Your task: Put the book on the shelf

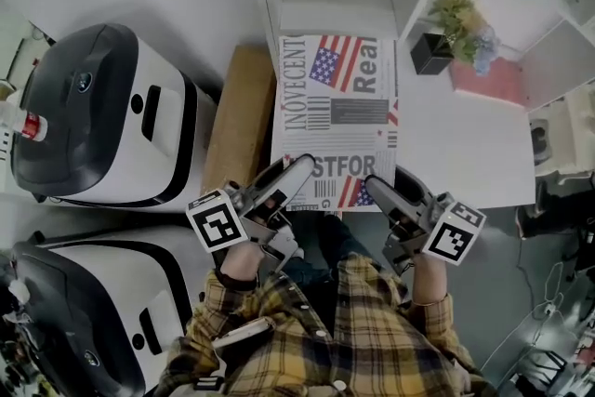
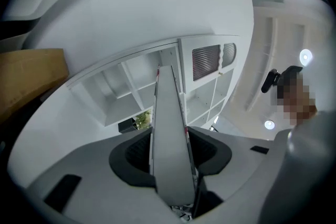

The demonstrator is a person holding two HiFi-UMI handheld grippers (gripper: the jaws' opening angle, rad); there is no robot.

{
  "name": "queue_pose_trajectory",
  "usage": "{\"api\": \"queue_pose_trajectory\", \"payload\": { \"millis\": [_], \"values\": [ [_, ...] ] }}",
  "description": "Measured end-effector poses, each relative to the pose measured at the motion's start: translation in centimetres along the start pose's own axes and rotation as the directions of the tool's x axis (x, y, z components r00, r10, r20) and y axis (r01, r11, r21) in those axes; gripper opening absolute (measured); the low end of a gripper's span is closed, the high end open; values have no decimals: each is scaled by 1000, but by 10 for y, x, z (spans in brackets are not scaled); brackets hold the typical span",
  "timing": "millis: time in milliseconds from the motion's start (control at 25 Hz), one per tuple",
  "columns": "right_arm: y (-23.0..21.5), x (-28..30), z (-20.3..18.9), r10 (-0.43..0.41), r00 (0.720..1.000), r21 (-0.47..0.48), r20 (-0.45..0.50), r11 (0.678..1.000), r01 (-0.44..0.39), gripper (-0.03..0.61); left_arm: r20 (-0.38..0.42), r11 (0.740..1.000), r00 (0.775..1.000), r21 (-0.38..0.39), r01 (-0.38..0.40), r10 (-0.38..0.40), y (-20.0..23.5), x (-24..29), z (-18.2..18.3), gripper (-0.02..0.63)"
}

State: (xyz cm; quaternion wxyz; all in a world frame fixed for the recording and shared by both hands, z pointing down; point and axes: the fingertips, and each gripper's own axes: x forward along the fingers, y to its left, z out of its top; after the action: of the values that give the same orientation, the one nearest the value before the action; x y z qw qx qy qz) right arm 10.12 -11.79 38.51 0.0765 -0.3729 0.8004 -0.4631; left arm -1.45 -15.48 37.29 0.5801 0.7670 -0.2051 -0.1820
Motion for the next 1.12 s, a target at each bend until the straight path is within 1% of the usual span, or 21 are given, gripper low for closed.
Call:
{"api": "queue_pose_trajectory", "payload": {
  "millis": [160, 320, 600, 680, 840, 1120],
  "values": [
    [-1, 1, 3, 55, 998, -51, 28, 997, -53, 239, 24, 997, 999, 75, 30, -32, -5, 1, 1, 178],
    [1, 2, 4, 85, 996, -102, 34, 991, -81, 239, 53, 993, 997, 108, 55, -61, -7, -2, 0, 178],
    [-4, 2, 4, 115, 992, -155, 59, 982, -105, 239, 56, 984, 994, 158, 82, -92, -4, 0, -1, 178],
    [-4, 3, 4, 111, 992, -156, 64, 983, -100, 239, 50, 984, 994, 158, 85, -94, -3, 0, 0, 178],
    [-1, 1, 4, 79, 995, -127, 60, 989, -71, 239, 34, 991, 997, 115, 69, -73, -3, -1, -2, 178],
    [-7, 3, 12, 35, 998, -115, 52, 993, -29, 239, 18, 992, 997, 101, 78, -80, 1, 11, 6, 178]
  ]
}}
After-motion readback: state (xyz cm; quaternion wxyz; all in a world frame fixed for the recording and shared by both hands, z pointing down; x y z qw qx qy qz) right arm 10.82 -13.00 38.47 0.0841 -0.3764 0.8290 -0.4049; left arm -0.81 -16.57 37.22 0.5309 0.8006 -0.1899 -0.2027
